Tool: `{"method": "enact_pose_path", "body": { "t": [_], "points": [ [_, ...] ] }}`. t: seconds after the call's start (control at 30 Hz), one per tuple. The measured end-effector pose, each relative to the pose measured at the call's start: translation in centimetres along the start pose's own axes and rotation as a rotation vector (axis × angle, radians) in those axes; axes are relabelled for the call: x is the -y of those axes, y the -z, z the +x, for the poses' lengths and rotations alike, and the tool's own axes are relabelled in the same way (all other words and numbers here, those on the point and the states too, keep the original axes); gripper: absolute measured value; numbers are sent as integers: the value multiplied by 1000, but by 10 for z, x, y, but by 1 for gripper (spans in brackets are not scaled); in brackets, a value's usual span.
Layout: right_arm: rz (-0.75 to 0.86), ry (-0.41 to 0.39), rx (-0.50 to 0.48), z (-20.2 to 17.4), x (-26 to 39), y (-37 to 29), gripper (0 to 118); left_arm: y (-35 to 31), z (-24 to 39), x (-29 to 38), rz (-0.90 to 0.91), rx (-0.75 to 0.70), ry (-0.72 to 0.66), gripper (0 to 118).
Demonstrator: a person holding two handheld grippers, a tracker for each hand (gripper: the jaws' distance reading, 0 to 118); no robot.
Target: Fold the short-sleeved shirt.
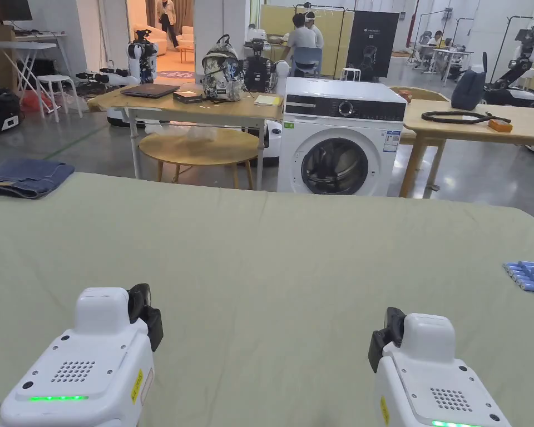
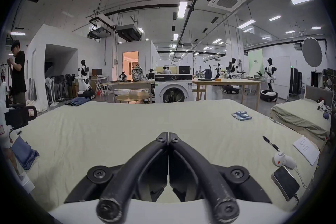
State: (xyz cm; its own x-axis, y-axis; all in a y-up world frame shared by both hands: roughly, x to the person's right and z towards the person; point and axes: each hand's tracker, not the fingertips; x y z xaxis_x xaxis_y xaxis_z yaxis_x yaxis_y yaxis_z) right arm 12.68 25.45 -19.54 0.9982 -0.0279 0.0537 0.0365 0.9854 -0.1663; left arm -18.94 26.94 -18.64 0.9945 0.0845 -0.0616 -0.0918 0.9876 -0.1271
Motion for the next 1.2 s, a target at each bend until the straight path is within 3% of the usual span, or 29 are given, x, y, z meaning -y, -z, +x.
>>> {"method": "enact_pose_path", "body": {
  "t": [0.03,0.1,0.13,0.17,0.23,0.33,0.43,0.5,0.87,1.0,1.2],
  "points": [
    [-1,1,-5,0,0,1,0,0,-1,0,4,-3,-4,0],
    [-4,-2,-1,-1,1,2,5,-1,-6,1,13,4,-22,11],
    [-3,-4,6,-2,1,3,14,0,-7,1,11,6,-27,19],
    [-1,-6,15,-3,2,3,33,0,-7,1,10,7,-31,27],
    [-3,-5,16,-2,2,3,38,-1,-9,1,9,5,-37,28],
    [-4,-11,22,-3,5,5,73,-1,-10,1,17,11,-53,38],
    [6,-27,26,-3,6,6,79,-5,-11,3,79,42,-79,48],
    [3,-30,17,-3,6,7,91,-3,-11,6,93,40,-70,49],
    [18,0,-26,-1,4,6,94,2,9,11,32,-2,80,53],
    [12,-8,16,-4,3,9,94,1,6,12,33,9,50,53],
    [-12,26,-2,-2,-2,13,94,2,1,8,5,-24,1,54]
  ]
}}
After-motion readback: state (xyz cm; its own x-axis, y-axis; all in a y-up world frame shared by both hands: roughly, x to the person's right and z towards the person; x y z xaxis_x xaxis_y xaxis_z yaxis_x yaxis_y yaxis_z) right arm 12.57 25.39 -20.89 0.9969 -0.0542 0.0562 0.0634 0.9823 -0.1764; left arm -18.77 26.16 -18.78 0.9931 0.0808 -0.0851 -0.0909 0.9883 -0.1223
